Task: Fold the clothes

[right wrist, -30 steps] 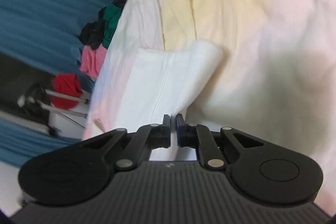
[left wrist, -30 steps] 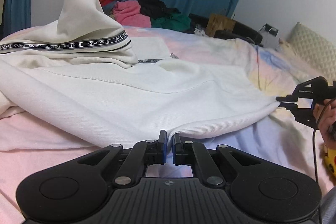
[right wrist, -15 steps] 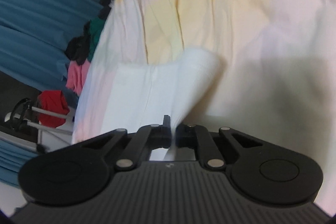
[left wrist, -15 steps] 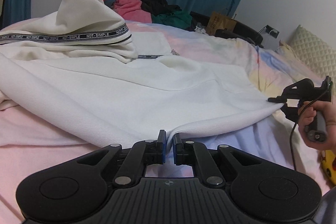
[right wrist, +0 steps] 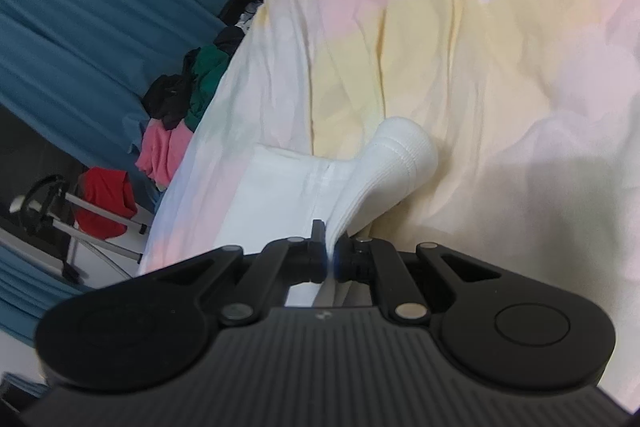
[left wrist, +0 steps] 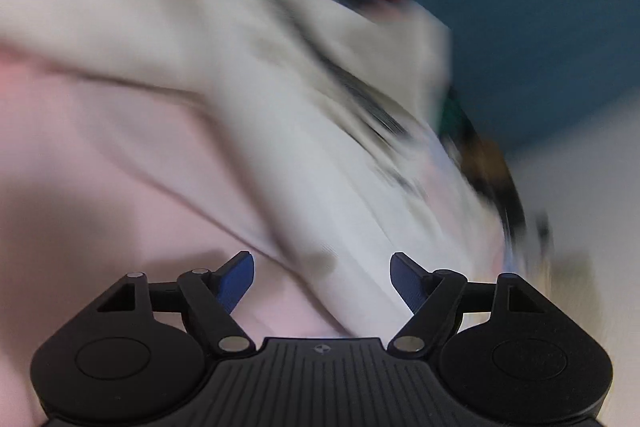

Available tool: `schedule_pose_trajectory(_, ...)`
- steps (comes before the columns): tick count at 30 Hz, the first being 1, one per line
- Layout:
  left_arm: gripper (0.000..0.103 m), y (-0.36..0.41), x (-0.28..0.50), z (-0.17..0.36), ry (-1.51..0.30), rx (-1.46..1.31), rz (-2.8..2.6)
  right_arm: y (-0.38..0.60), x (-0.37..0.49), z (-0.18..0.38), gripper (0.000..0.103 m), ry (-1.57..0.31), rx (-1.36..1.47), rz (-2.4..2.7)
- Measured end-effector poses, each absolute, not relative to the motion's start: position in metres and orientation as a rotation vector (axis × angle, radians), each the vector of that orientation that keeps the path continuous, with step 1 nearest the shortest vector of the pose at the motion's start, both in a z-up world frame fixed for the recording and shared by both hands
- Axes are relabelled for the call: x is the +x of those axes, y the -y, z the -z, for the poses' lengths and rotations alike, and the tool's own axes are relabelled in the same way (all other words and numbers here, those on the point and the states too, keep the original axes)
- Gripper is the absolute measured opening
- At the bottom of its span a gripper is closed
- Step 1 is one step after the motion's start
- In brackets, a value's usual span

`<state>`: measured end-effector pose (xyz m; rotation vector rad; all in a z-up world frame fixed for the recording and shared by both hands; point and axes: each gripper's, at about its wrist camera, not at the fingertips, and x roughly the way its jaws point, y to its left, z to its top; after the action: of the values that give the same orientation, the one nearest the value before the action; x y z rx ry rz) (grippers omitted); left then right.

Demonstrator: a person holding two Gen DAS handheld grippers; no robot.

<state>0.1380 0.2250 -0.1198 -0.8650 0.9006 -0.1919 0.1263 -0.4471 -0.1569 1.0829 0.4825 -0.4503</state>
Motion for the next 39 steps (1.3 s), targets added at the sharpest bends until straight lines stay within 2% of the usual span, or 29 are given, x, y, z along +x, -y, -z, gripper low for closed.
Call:
schedule_pose_trajectory(5, 0.077, -0.307, 0.127, 0.135, -0.738, -1.184, -0.229, 0.451, 0.127, 0.164, 0.006, -0.489, 1.141, 0.454)
schedule_pose_trajectory(11, 0.070, -0.359, 0.124, 0.135, -0.522, -1.344, -0.484, 0.452, 0.127, 0.164, 0.006, -0.459, 1.174, 0.451)
schedule_pose_trajectory(13, 0.052, -0.364, 0.131, 0.132, -0.522, -1.322, -0.514, 0.452, 0.128, 0.164, 0.006, -0.456, 1.158, 0.453)
schedule_pose_trajectory(14, 0.034, -0.366, 0.134, 0.132, -0.536, -1.312, -0.527, 0.452, 0.128, 0.163, 0.006, -0.450, 1.152, 0.454)
schedule_pose_trajectory(15, 0.023, -0.367, 0.135, 0.132, -0.549, -1.306, -0.529, 0.452, 0.127, 0.163, 0.006, -0.442, 1.146, 0.453)
schedule_pose_trajectory(17, 0.017, -0.373, 0.131, 0.123, -0.552, -1.304, -0.498, 0.454, 0.125, 0.161, 0.006, -0.429, 1.149, 0.452)
schedule_pose_trajectory(21, 0.013, -0.389, 0.123, 0.094, -0.552, -1.244, -0.445, 0.461, 0.118, 0.165, 0.006, -0.420, 1.208, 0.460)
schedule_pose_trajectory(28, 0.010, -0.429, 0.112, 0.023, -0.560, -1.164, -0.326, 0.461, 0.105, 0.147, 0.006, -0.360, 1.142, 0.518)
schedule_pose_trajectory(33, 0.010, -0.437, 0.079, 0.015, -0.615, -1.119, -0.287, 0.455, 0.083, 0.122, 0.006, -0.301, 1.033, 0.601)
schedule_pose_trajectory(35, 0.010, -0.441, 0.075, 0.031, -0.661, -1.098, -0.307, 0.451, 0.072, 0.115, 0.006, -0.314, 0.975, 0.652)
schedule_pose_trajectory(39, 0.011, -0.449, 0.068, 0.063, -0.752, -1.053, -0.348, 0.455, 0.066, 0.129, 0.006, -0.445, 0.973, 0.751)
